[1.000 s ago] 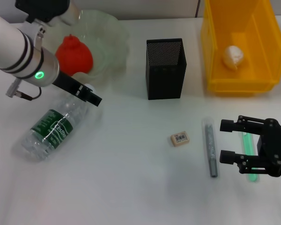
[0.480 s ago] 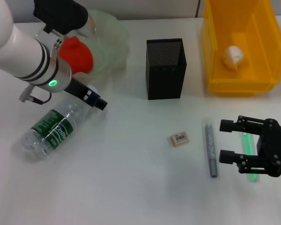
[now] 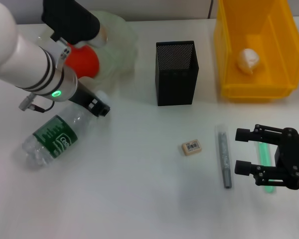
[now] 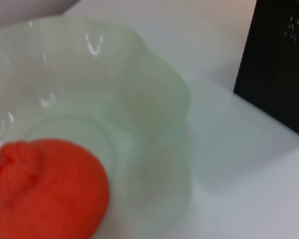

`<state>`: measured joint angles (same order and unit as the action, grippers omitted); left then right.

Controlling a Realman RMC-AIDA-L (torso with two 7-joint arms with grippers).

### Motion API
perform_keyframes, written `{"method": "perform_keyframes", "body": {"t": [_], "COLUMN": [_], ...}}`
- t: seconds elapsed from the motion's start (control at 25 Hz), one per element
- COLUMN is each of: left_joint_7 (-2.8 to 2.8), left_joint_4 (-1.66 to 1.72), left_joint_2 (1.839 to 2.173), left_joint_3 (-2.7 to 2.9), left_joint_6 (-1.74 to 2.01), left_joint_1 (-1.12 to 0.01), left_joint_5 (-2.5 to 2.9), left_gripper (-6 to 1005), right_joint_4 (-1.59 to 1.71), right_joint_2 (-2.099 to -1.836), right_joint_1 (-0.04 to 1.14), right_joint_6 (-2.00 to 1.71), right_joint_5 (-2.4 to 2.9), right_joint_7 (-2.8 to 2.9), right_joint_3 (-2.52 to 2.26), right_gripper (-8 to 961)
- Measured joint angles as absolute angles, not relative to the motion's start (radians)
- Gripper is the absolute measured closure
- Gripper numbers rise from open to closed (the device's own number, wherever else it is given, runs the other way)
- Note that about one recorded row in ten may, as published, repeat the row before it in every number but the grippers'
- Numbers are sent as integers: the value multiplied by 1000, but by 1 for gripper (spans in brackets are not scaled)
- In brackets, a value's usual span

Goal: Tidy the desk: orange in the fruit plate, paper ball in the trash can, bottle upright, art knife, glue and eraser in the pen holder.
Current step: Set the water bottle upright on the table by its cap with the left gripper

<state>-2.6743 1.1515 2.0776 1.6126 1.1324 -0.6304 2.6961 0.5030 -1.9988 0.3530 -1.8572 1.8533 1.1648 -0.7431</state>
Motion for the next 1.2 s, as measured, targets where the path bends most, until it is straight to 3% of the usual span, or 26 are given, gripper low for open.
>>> {"method": "perform_keyframes", "body": {"t": [0.08,0.48,0.76,0.84,1.0,1.2], "left_joint_7": [-2559,-2069,-1749,-1554,-1425,-1107], "left_joint_4": [1261,1167,872,711,639,481], "left_joint_2": [2070,2064,2032,2002,2001,2031], "left_joint_3": [1562,1179,849,712,649,569], "left_joint_6": [1183,1347,1514,1596,1618,1620], "left_joint_1": [-554,-483,-523,-515,-487,-428], "left_joint_5": [2583,2145,1979,1856,1773,1612], "left_gripper": [537,556,557,558,558,556], "right_joint_4": [503,503,503,503,503,503], "right_joint_2": [-1999,-2005,-2010,-2011,-2012,-2020], "right_joint_1": [349,363,381,388,394,405], "right_joint_6": [-1859,-1867,-1867,-1867,-1867,-1859], "right_joint_5": [1851,1846,1847,1846,1846,1845], "right_joint_7": [1168,1188,1217,1226,1232,1238], "right_joint_3": [-742,-742,-742,-742,-742,-742], "right_gripper": [191,199,205,207,210,214]}}
